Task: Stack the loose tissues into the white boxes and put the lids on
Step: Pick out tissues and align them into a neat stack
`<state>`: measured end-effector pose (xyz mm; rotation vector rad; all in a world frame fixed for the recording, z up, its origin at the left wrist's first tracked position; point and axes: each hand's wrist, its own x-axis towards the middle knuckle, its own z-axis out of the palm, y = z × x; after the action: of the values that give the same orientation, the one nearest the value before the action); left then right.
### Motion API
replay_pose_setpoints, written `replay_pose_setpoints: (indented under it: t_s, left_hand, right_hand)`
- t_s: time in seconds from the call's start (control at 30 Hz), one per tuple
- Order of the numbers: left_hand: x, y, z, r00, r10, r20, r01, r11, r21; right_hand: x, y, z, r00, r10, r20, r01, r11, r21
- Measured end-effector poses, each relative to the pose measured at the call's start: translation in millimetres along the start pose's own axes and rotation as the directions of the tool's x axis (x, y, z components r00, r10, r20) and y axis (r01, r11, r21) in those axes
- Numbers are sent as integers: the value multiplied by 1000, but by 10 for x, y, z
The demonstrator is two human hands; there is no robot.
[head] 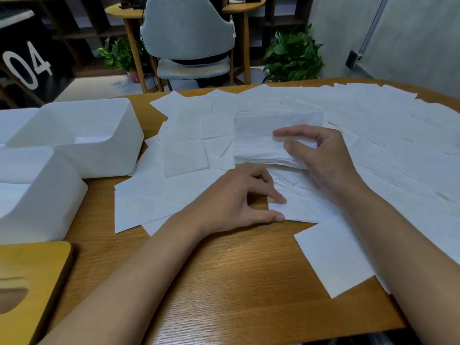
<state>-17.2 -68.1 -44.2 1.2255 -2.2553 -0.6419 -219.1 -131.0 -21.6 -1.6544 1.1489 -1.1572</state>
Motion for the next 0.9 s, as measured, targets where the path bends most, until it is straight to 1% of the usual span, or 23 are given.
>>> replay_pose_setpoints:
  t_s: [0.1,0.17,0.27,0.4,0.5,0.6,0.67,0.73,0.8,0.87,0.9]
  left_hand:
    - [11,-7,16,997,43,-66,-42,999,16]
    - [7,12,11,994,35,-106,-36,999,-1]
    - [1,41,-68,975,-78,-209,45,986,-162]
    - [18,25,-149,910,-195,-367,78,947,-311]
    - [37,25,-177,866,-265,-425,69,904,-422]
    - [42,23,-214,806,-363,-467,78,848,-525]
    - [36,18,-245,782,-401,-476,99,835,-541]
    - [30,44,-275,783,-424,-455,119,821,-559]
    - [31,72,-286,819,-436,-373,146,788,-598]
    - [34,83,-264,860,-433,-269,180,752,-634]
    - [37,81,-249,871,-428,-242,188,745,-640]
  right_hand:
    - [1,0,3,1000,-10,19,11,1000,-25]
    - [1,1,-5,999,-1,37,2,1000,-16]
    - [6,-10,-2,998,4,70,-5,1000,10]
    - [-11,-50,20,993,28,113,-38,996,81]
    - [-15,-19,7,986,13,167,-30,994,102]
    - [-10,17,-13,978,12,209,-54,978,199]
    - [-40,-5,10,976,-55,210,27,991,134]
    - [-55,-45,36,984,-66,165,55,996,71]
    - [-54,-45,29,996,-15,89,8,996,83]
    - [-41,-44,16,999,39,37,-44,989,143]
    - [-32,-40,4,998,67,18,-69,983,172]
